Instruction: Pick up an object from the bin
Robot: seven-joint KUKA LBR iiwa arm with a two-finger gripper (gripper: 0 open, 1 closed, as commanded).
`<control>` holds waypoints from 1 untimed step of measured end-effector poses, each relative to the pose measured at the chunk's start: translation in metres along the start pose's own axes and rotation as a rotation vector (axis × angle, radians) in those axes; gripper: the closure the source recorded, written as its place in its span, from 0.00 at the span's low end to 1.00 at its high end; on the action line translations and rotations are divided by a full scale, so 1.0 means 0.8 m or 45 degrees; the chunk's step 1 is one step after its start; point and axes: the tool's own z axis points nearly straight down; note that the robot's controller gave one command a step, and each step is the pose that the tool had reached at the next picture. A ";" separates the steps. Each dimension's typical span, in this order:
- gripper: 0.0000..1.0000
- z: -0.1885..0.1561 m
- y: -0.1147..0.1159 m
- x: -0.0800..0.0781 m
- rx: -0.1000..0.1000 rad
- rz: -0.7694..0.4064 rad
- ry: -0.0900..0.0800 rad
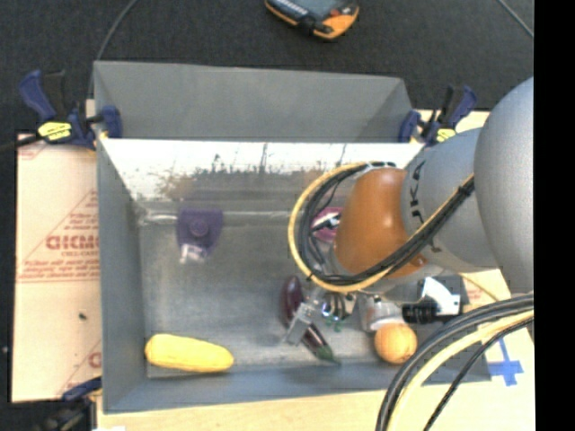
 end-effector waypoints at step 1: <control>0.00 0.037 -0.009 -0.016 0.000 -0.253 -0.006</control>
Offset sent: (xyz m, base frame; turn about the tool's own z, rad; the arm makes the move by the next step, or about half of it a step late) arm -0.0020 -0.0103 -0.0300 0.1884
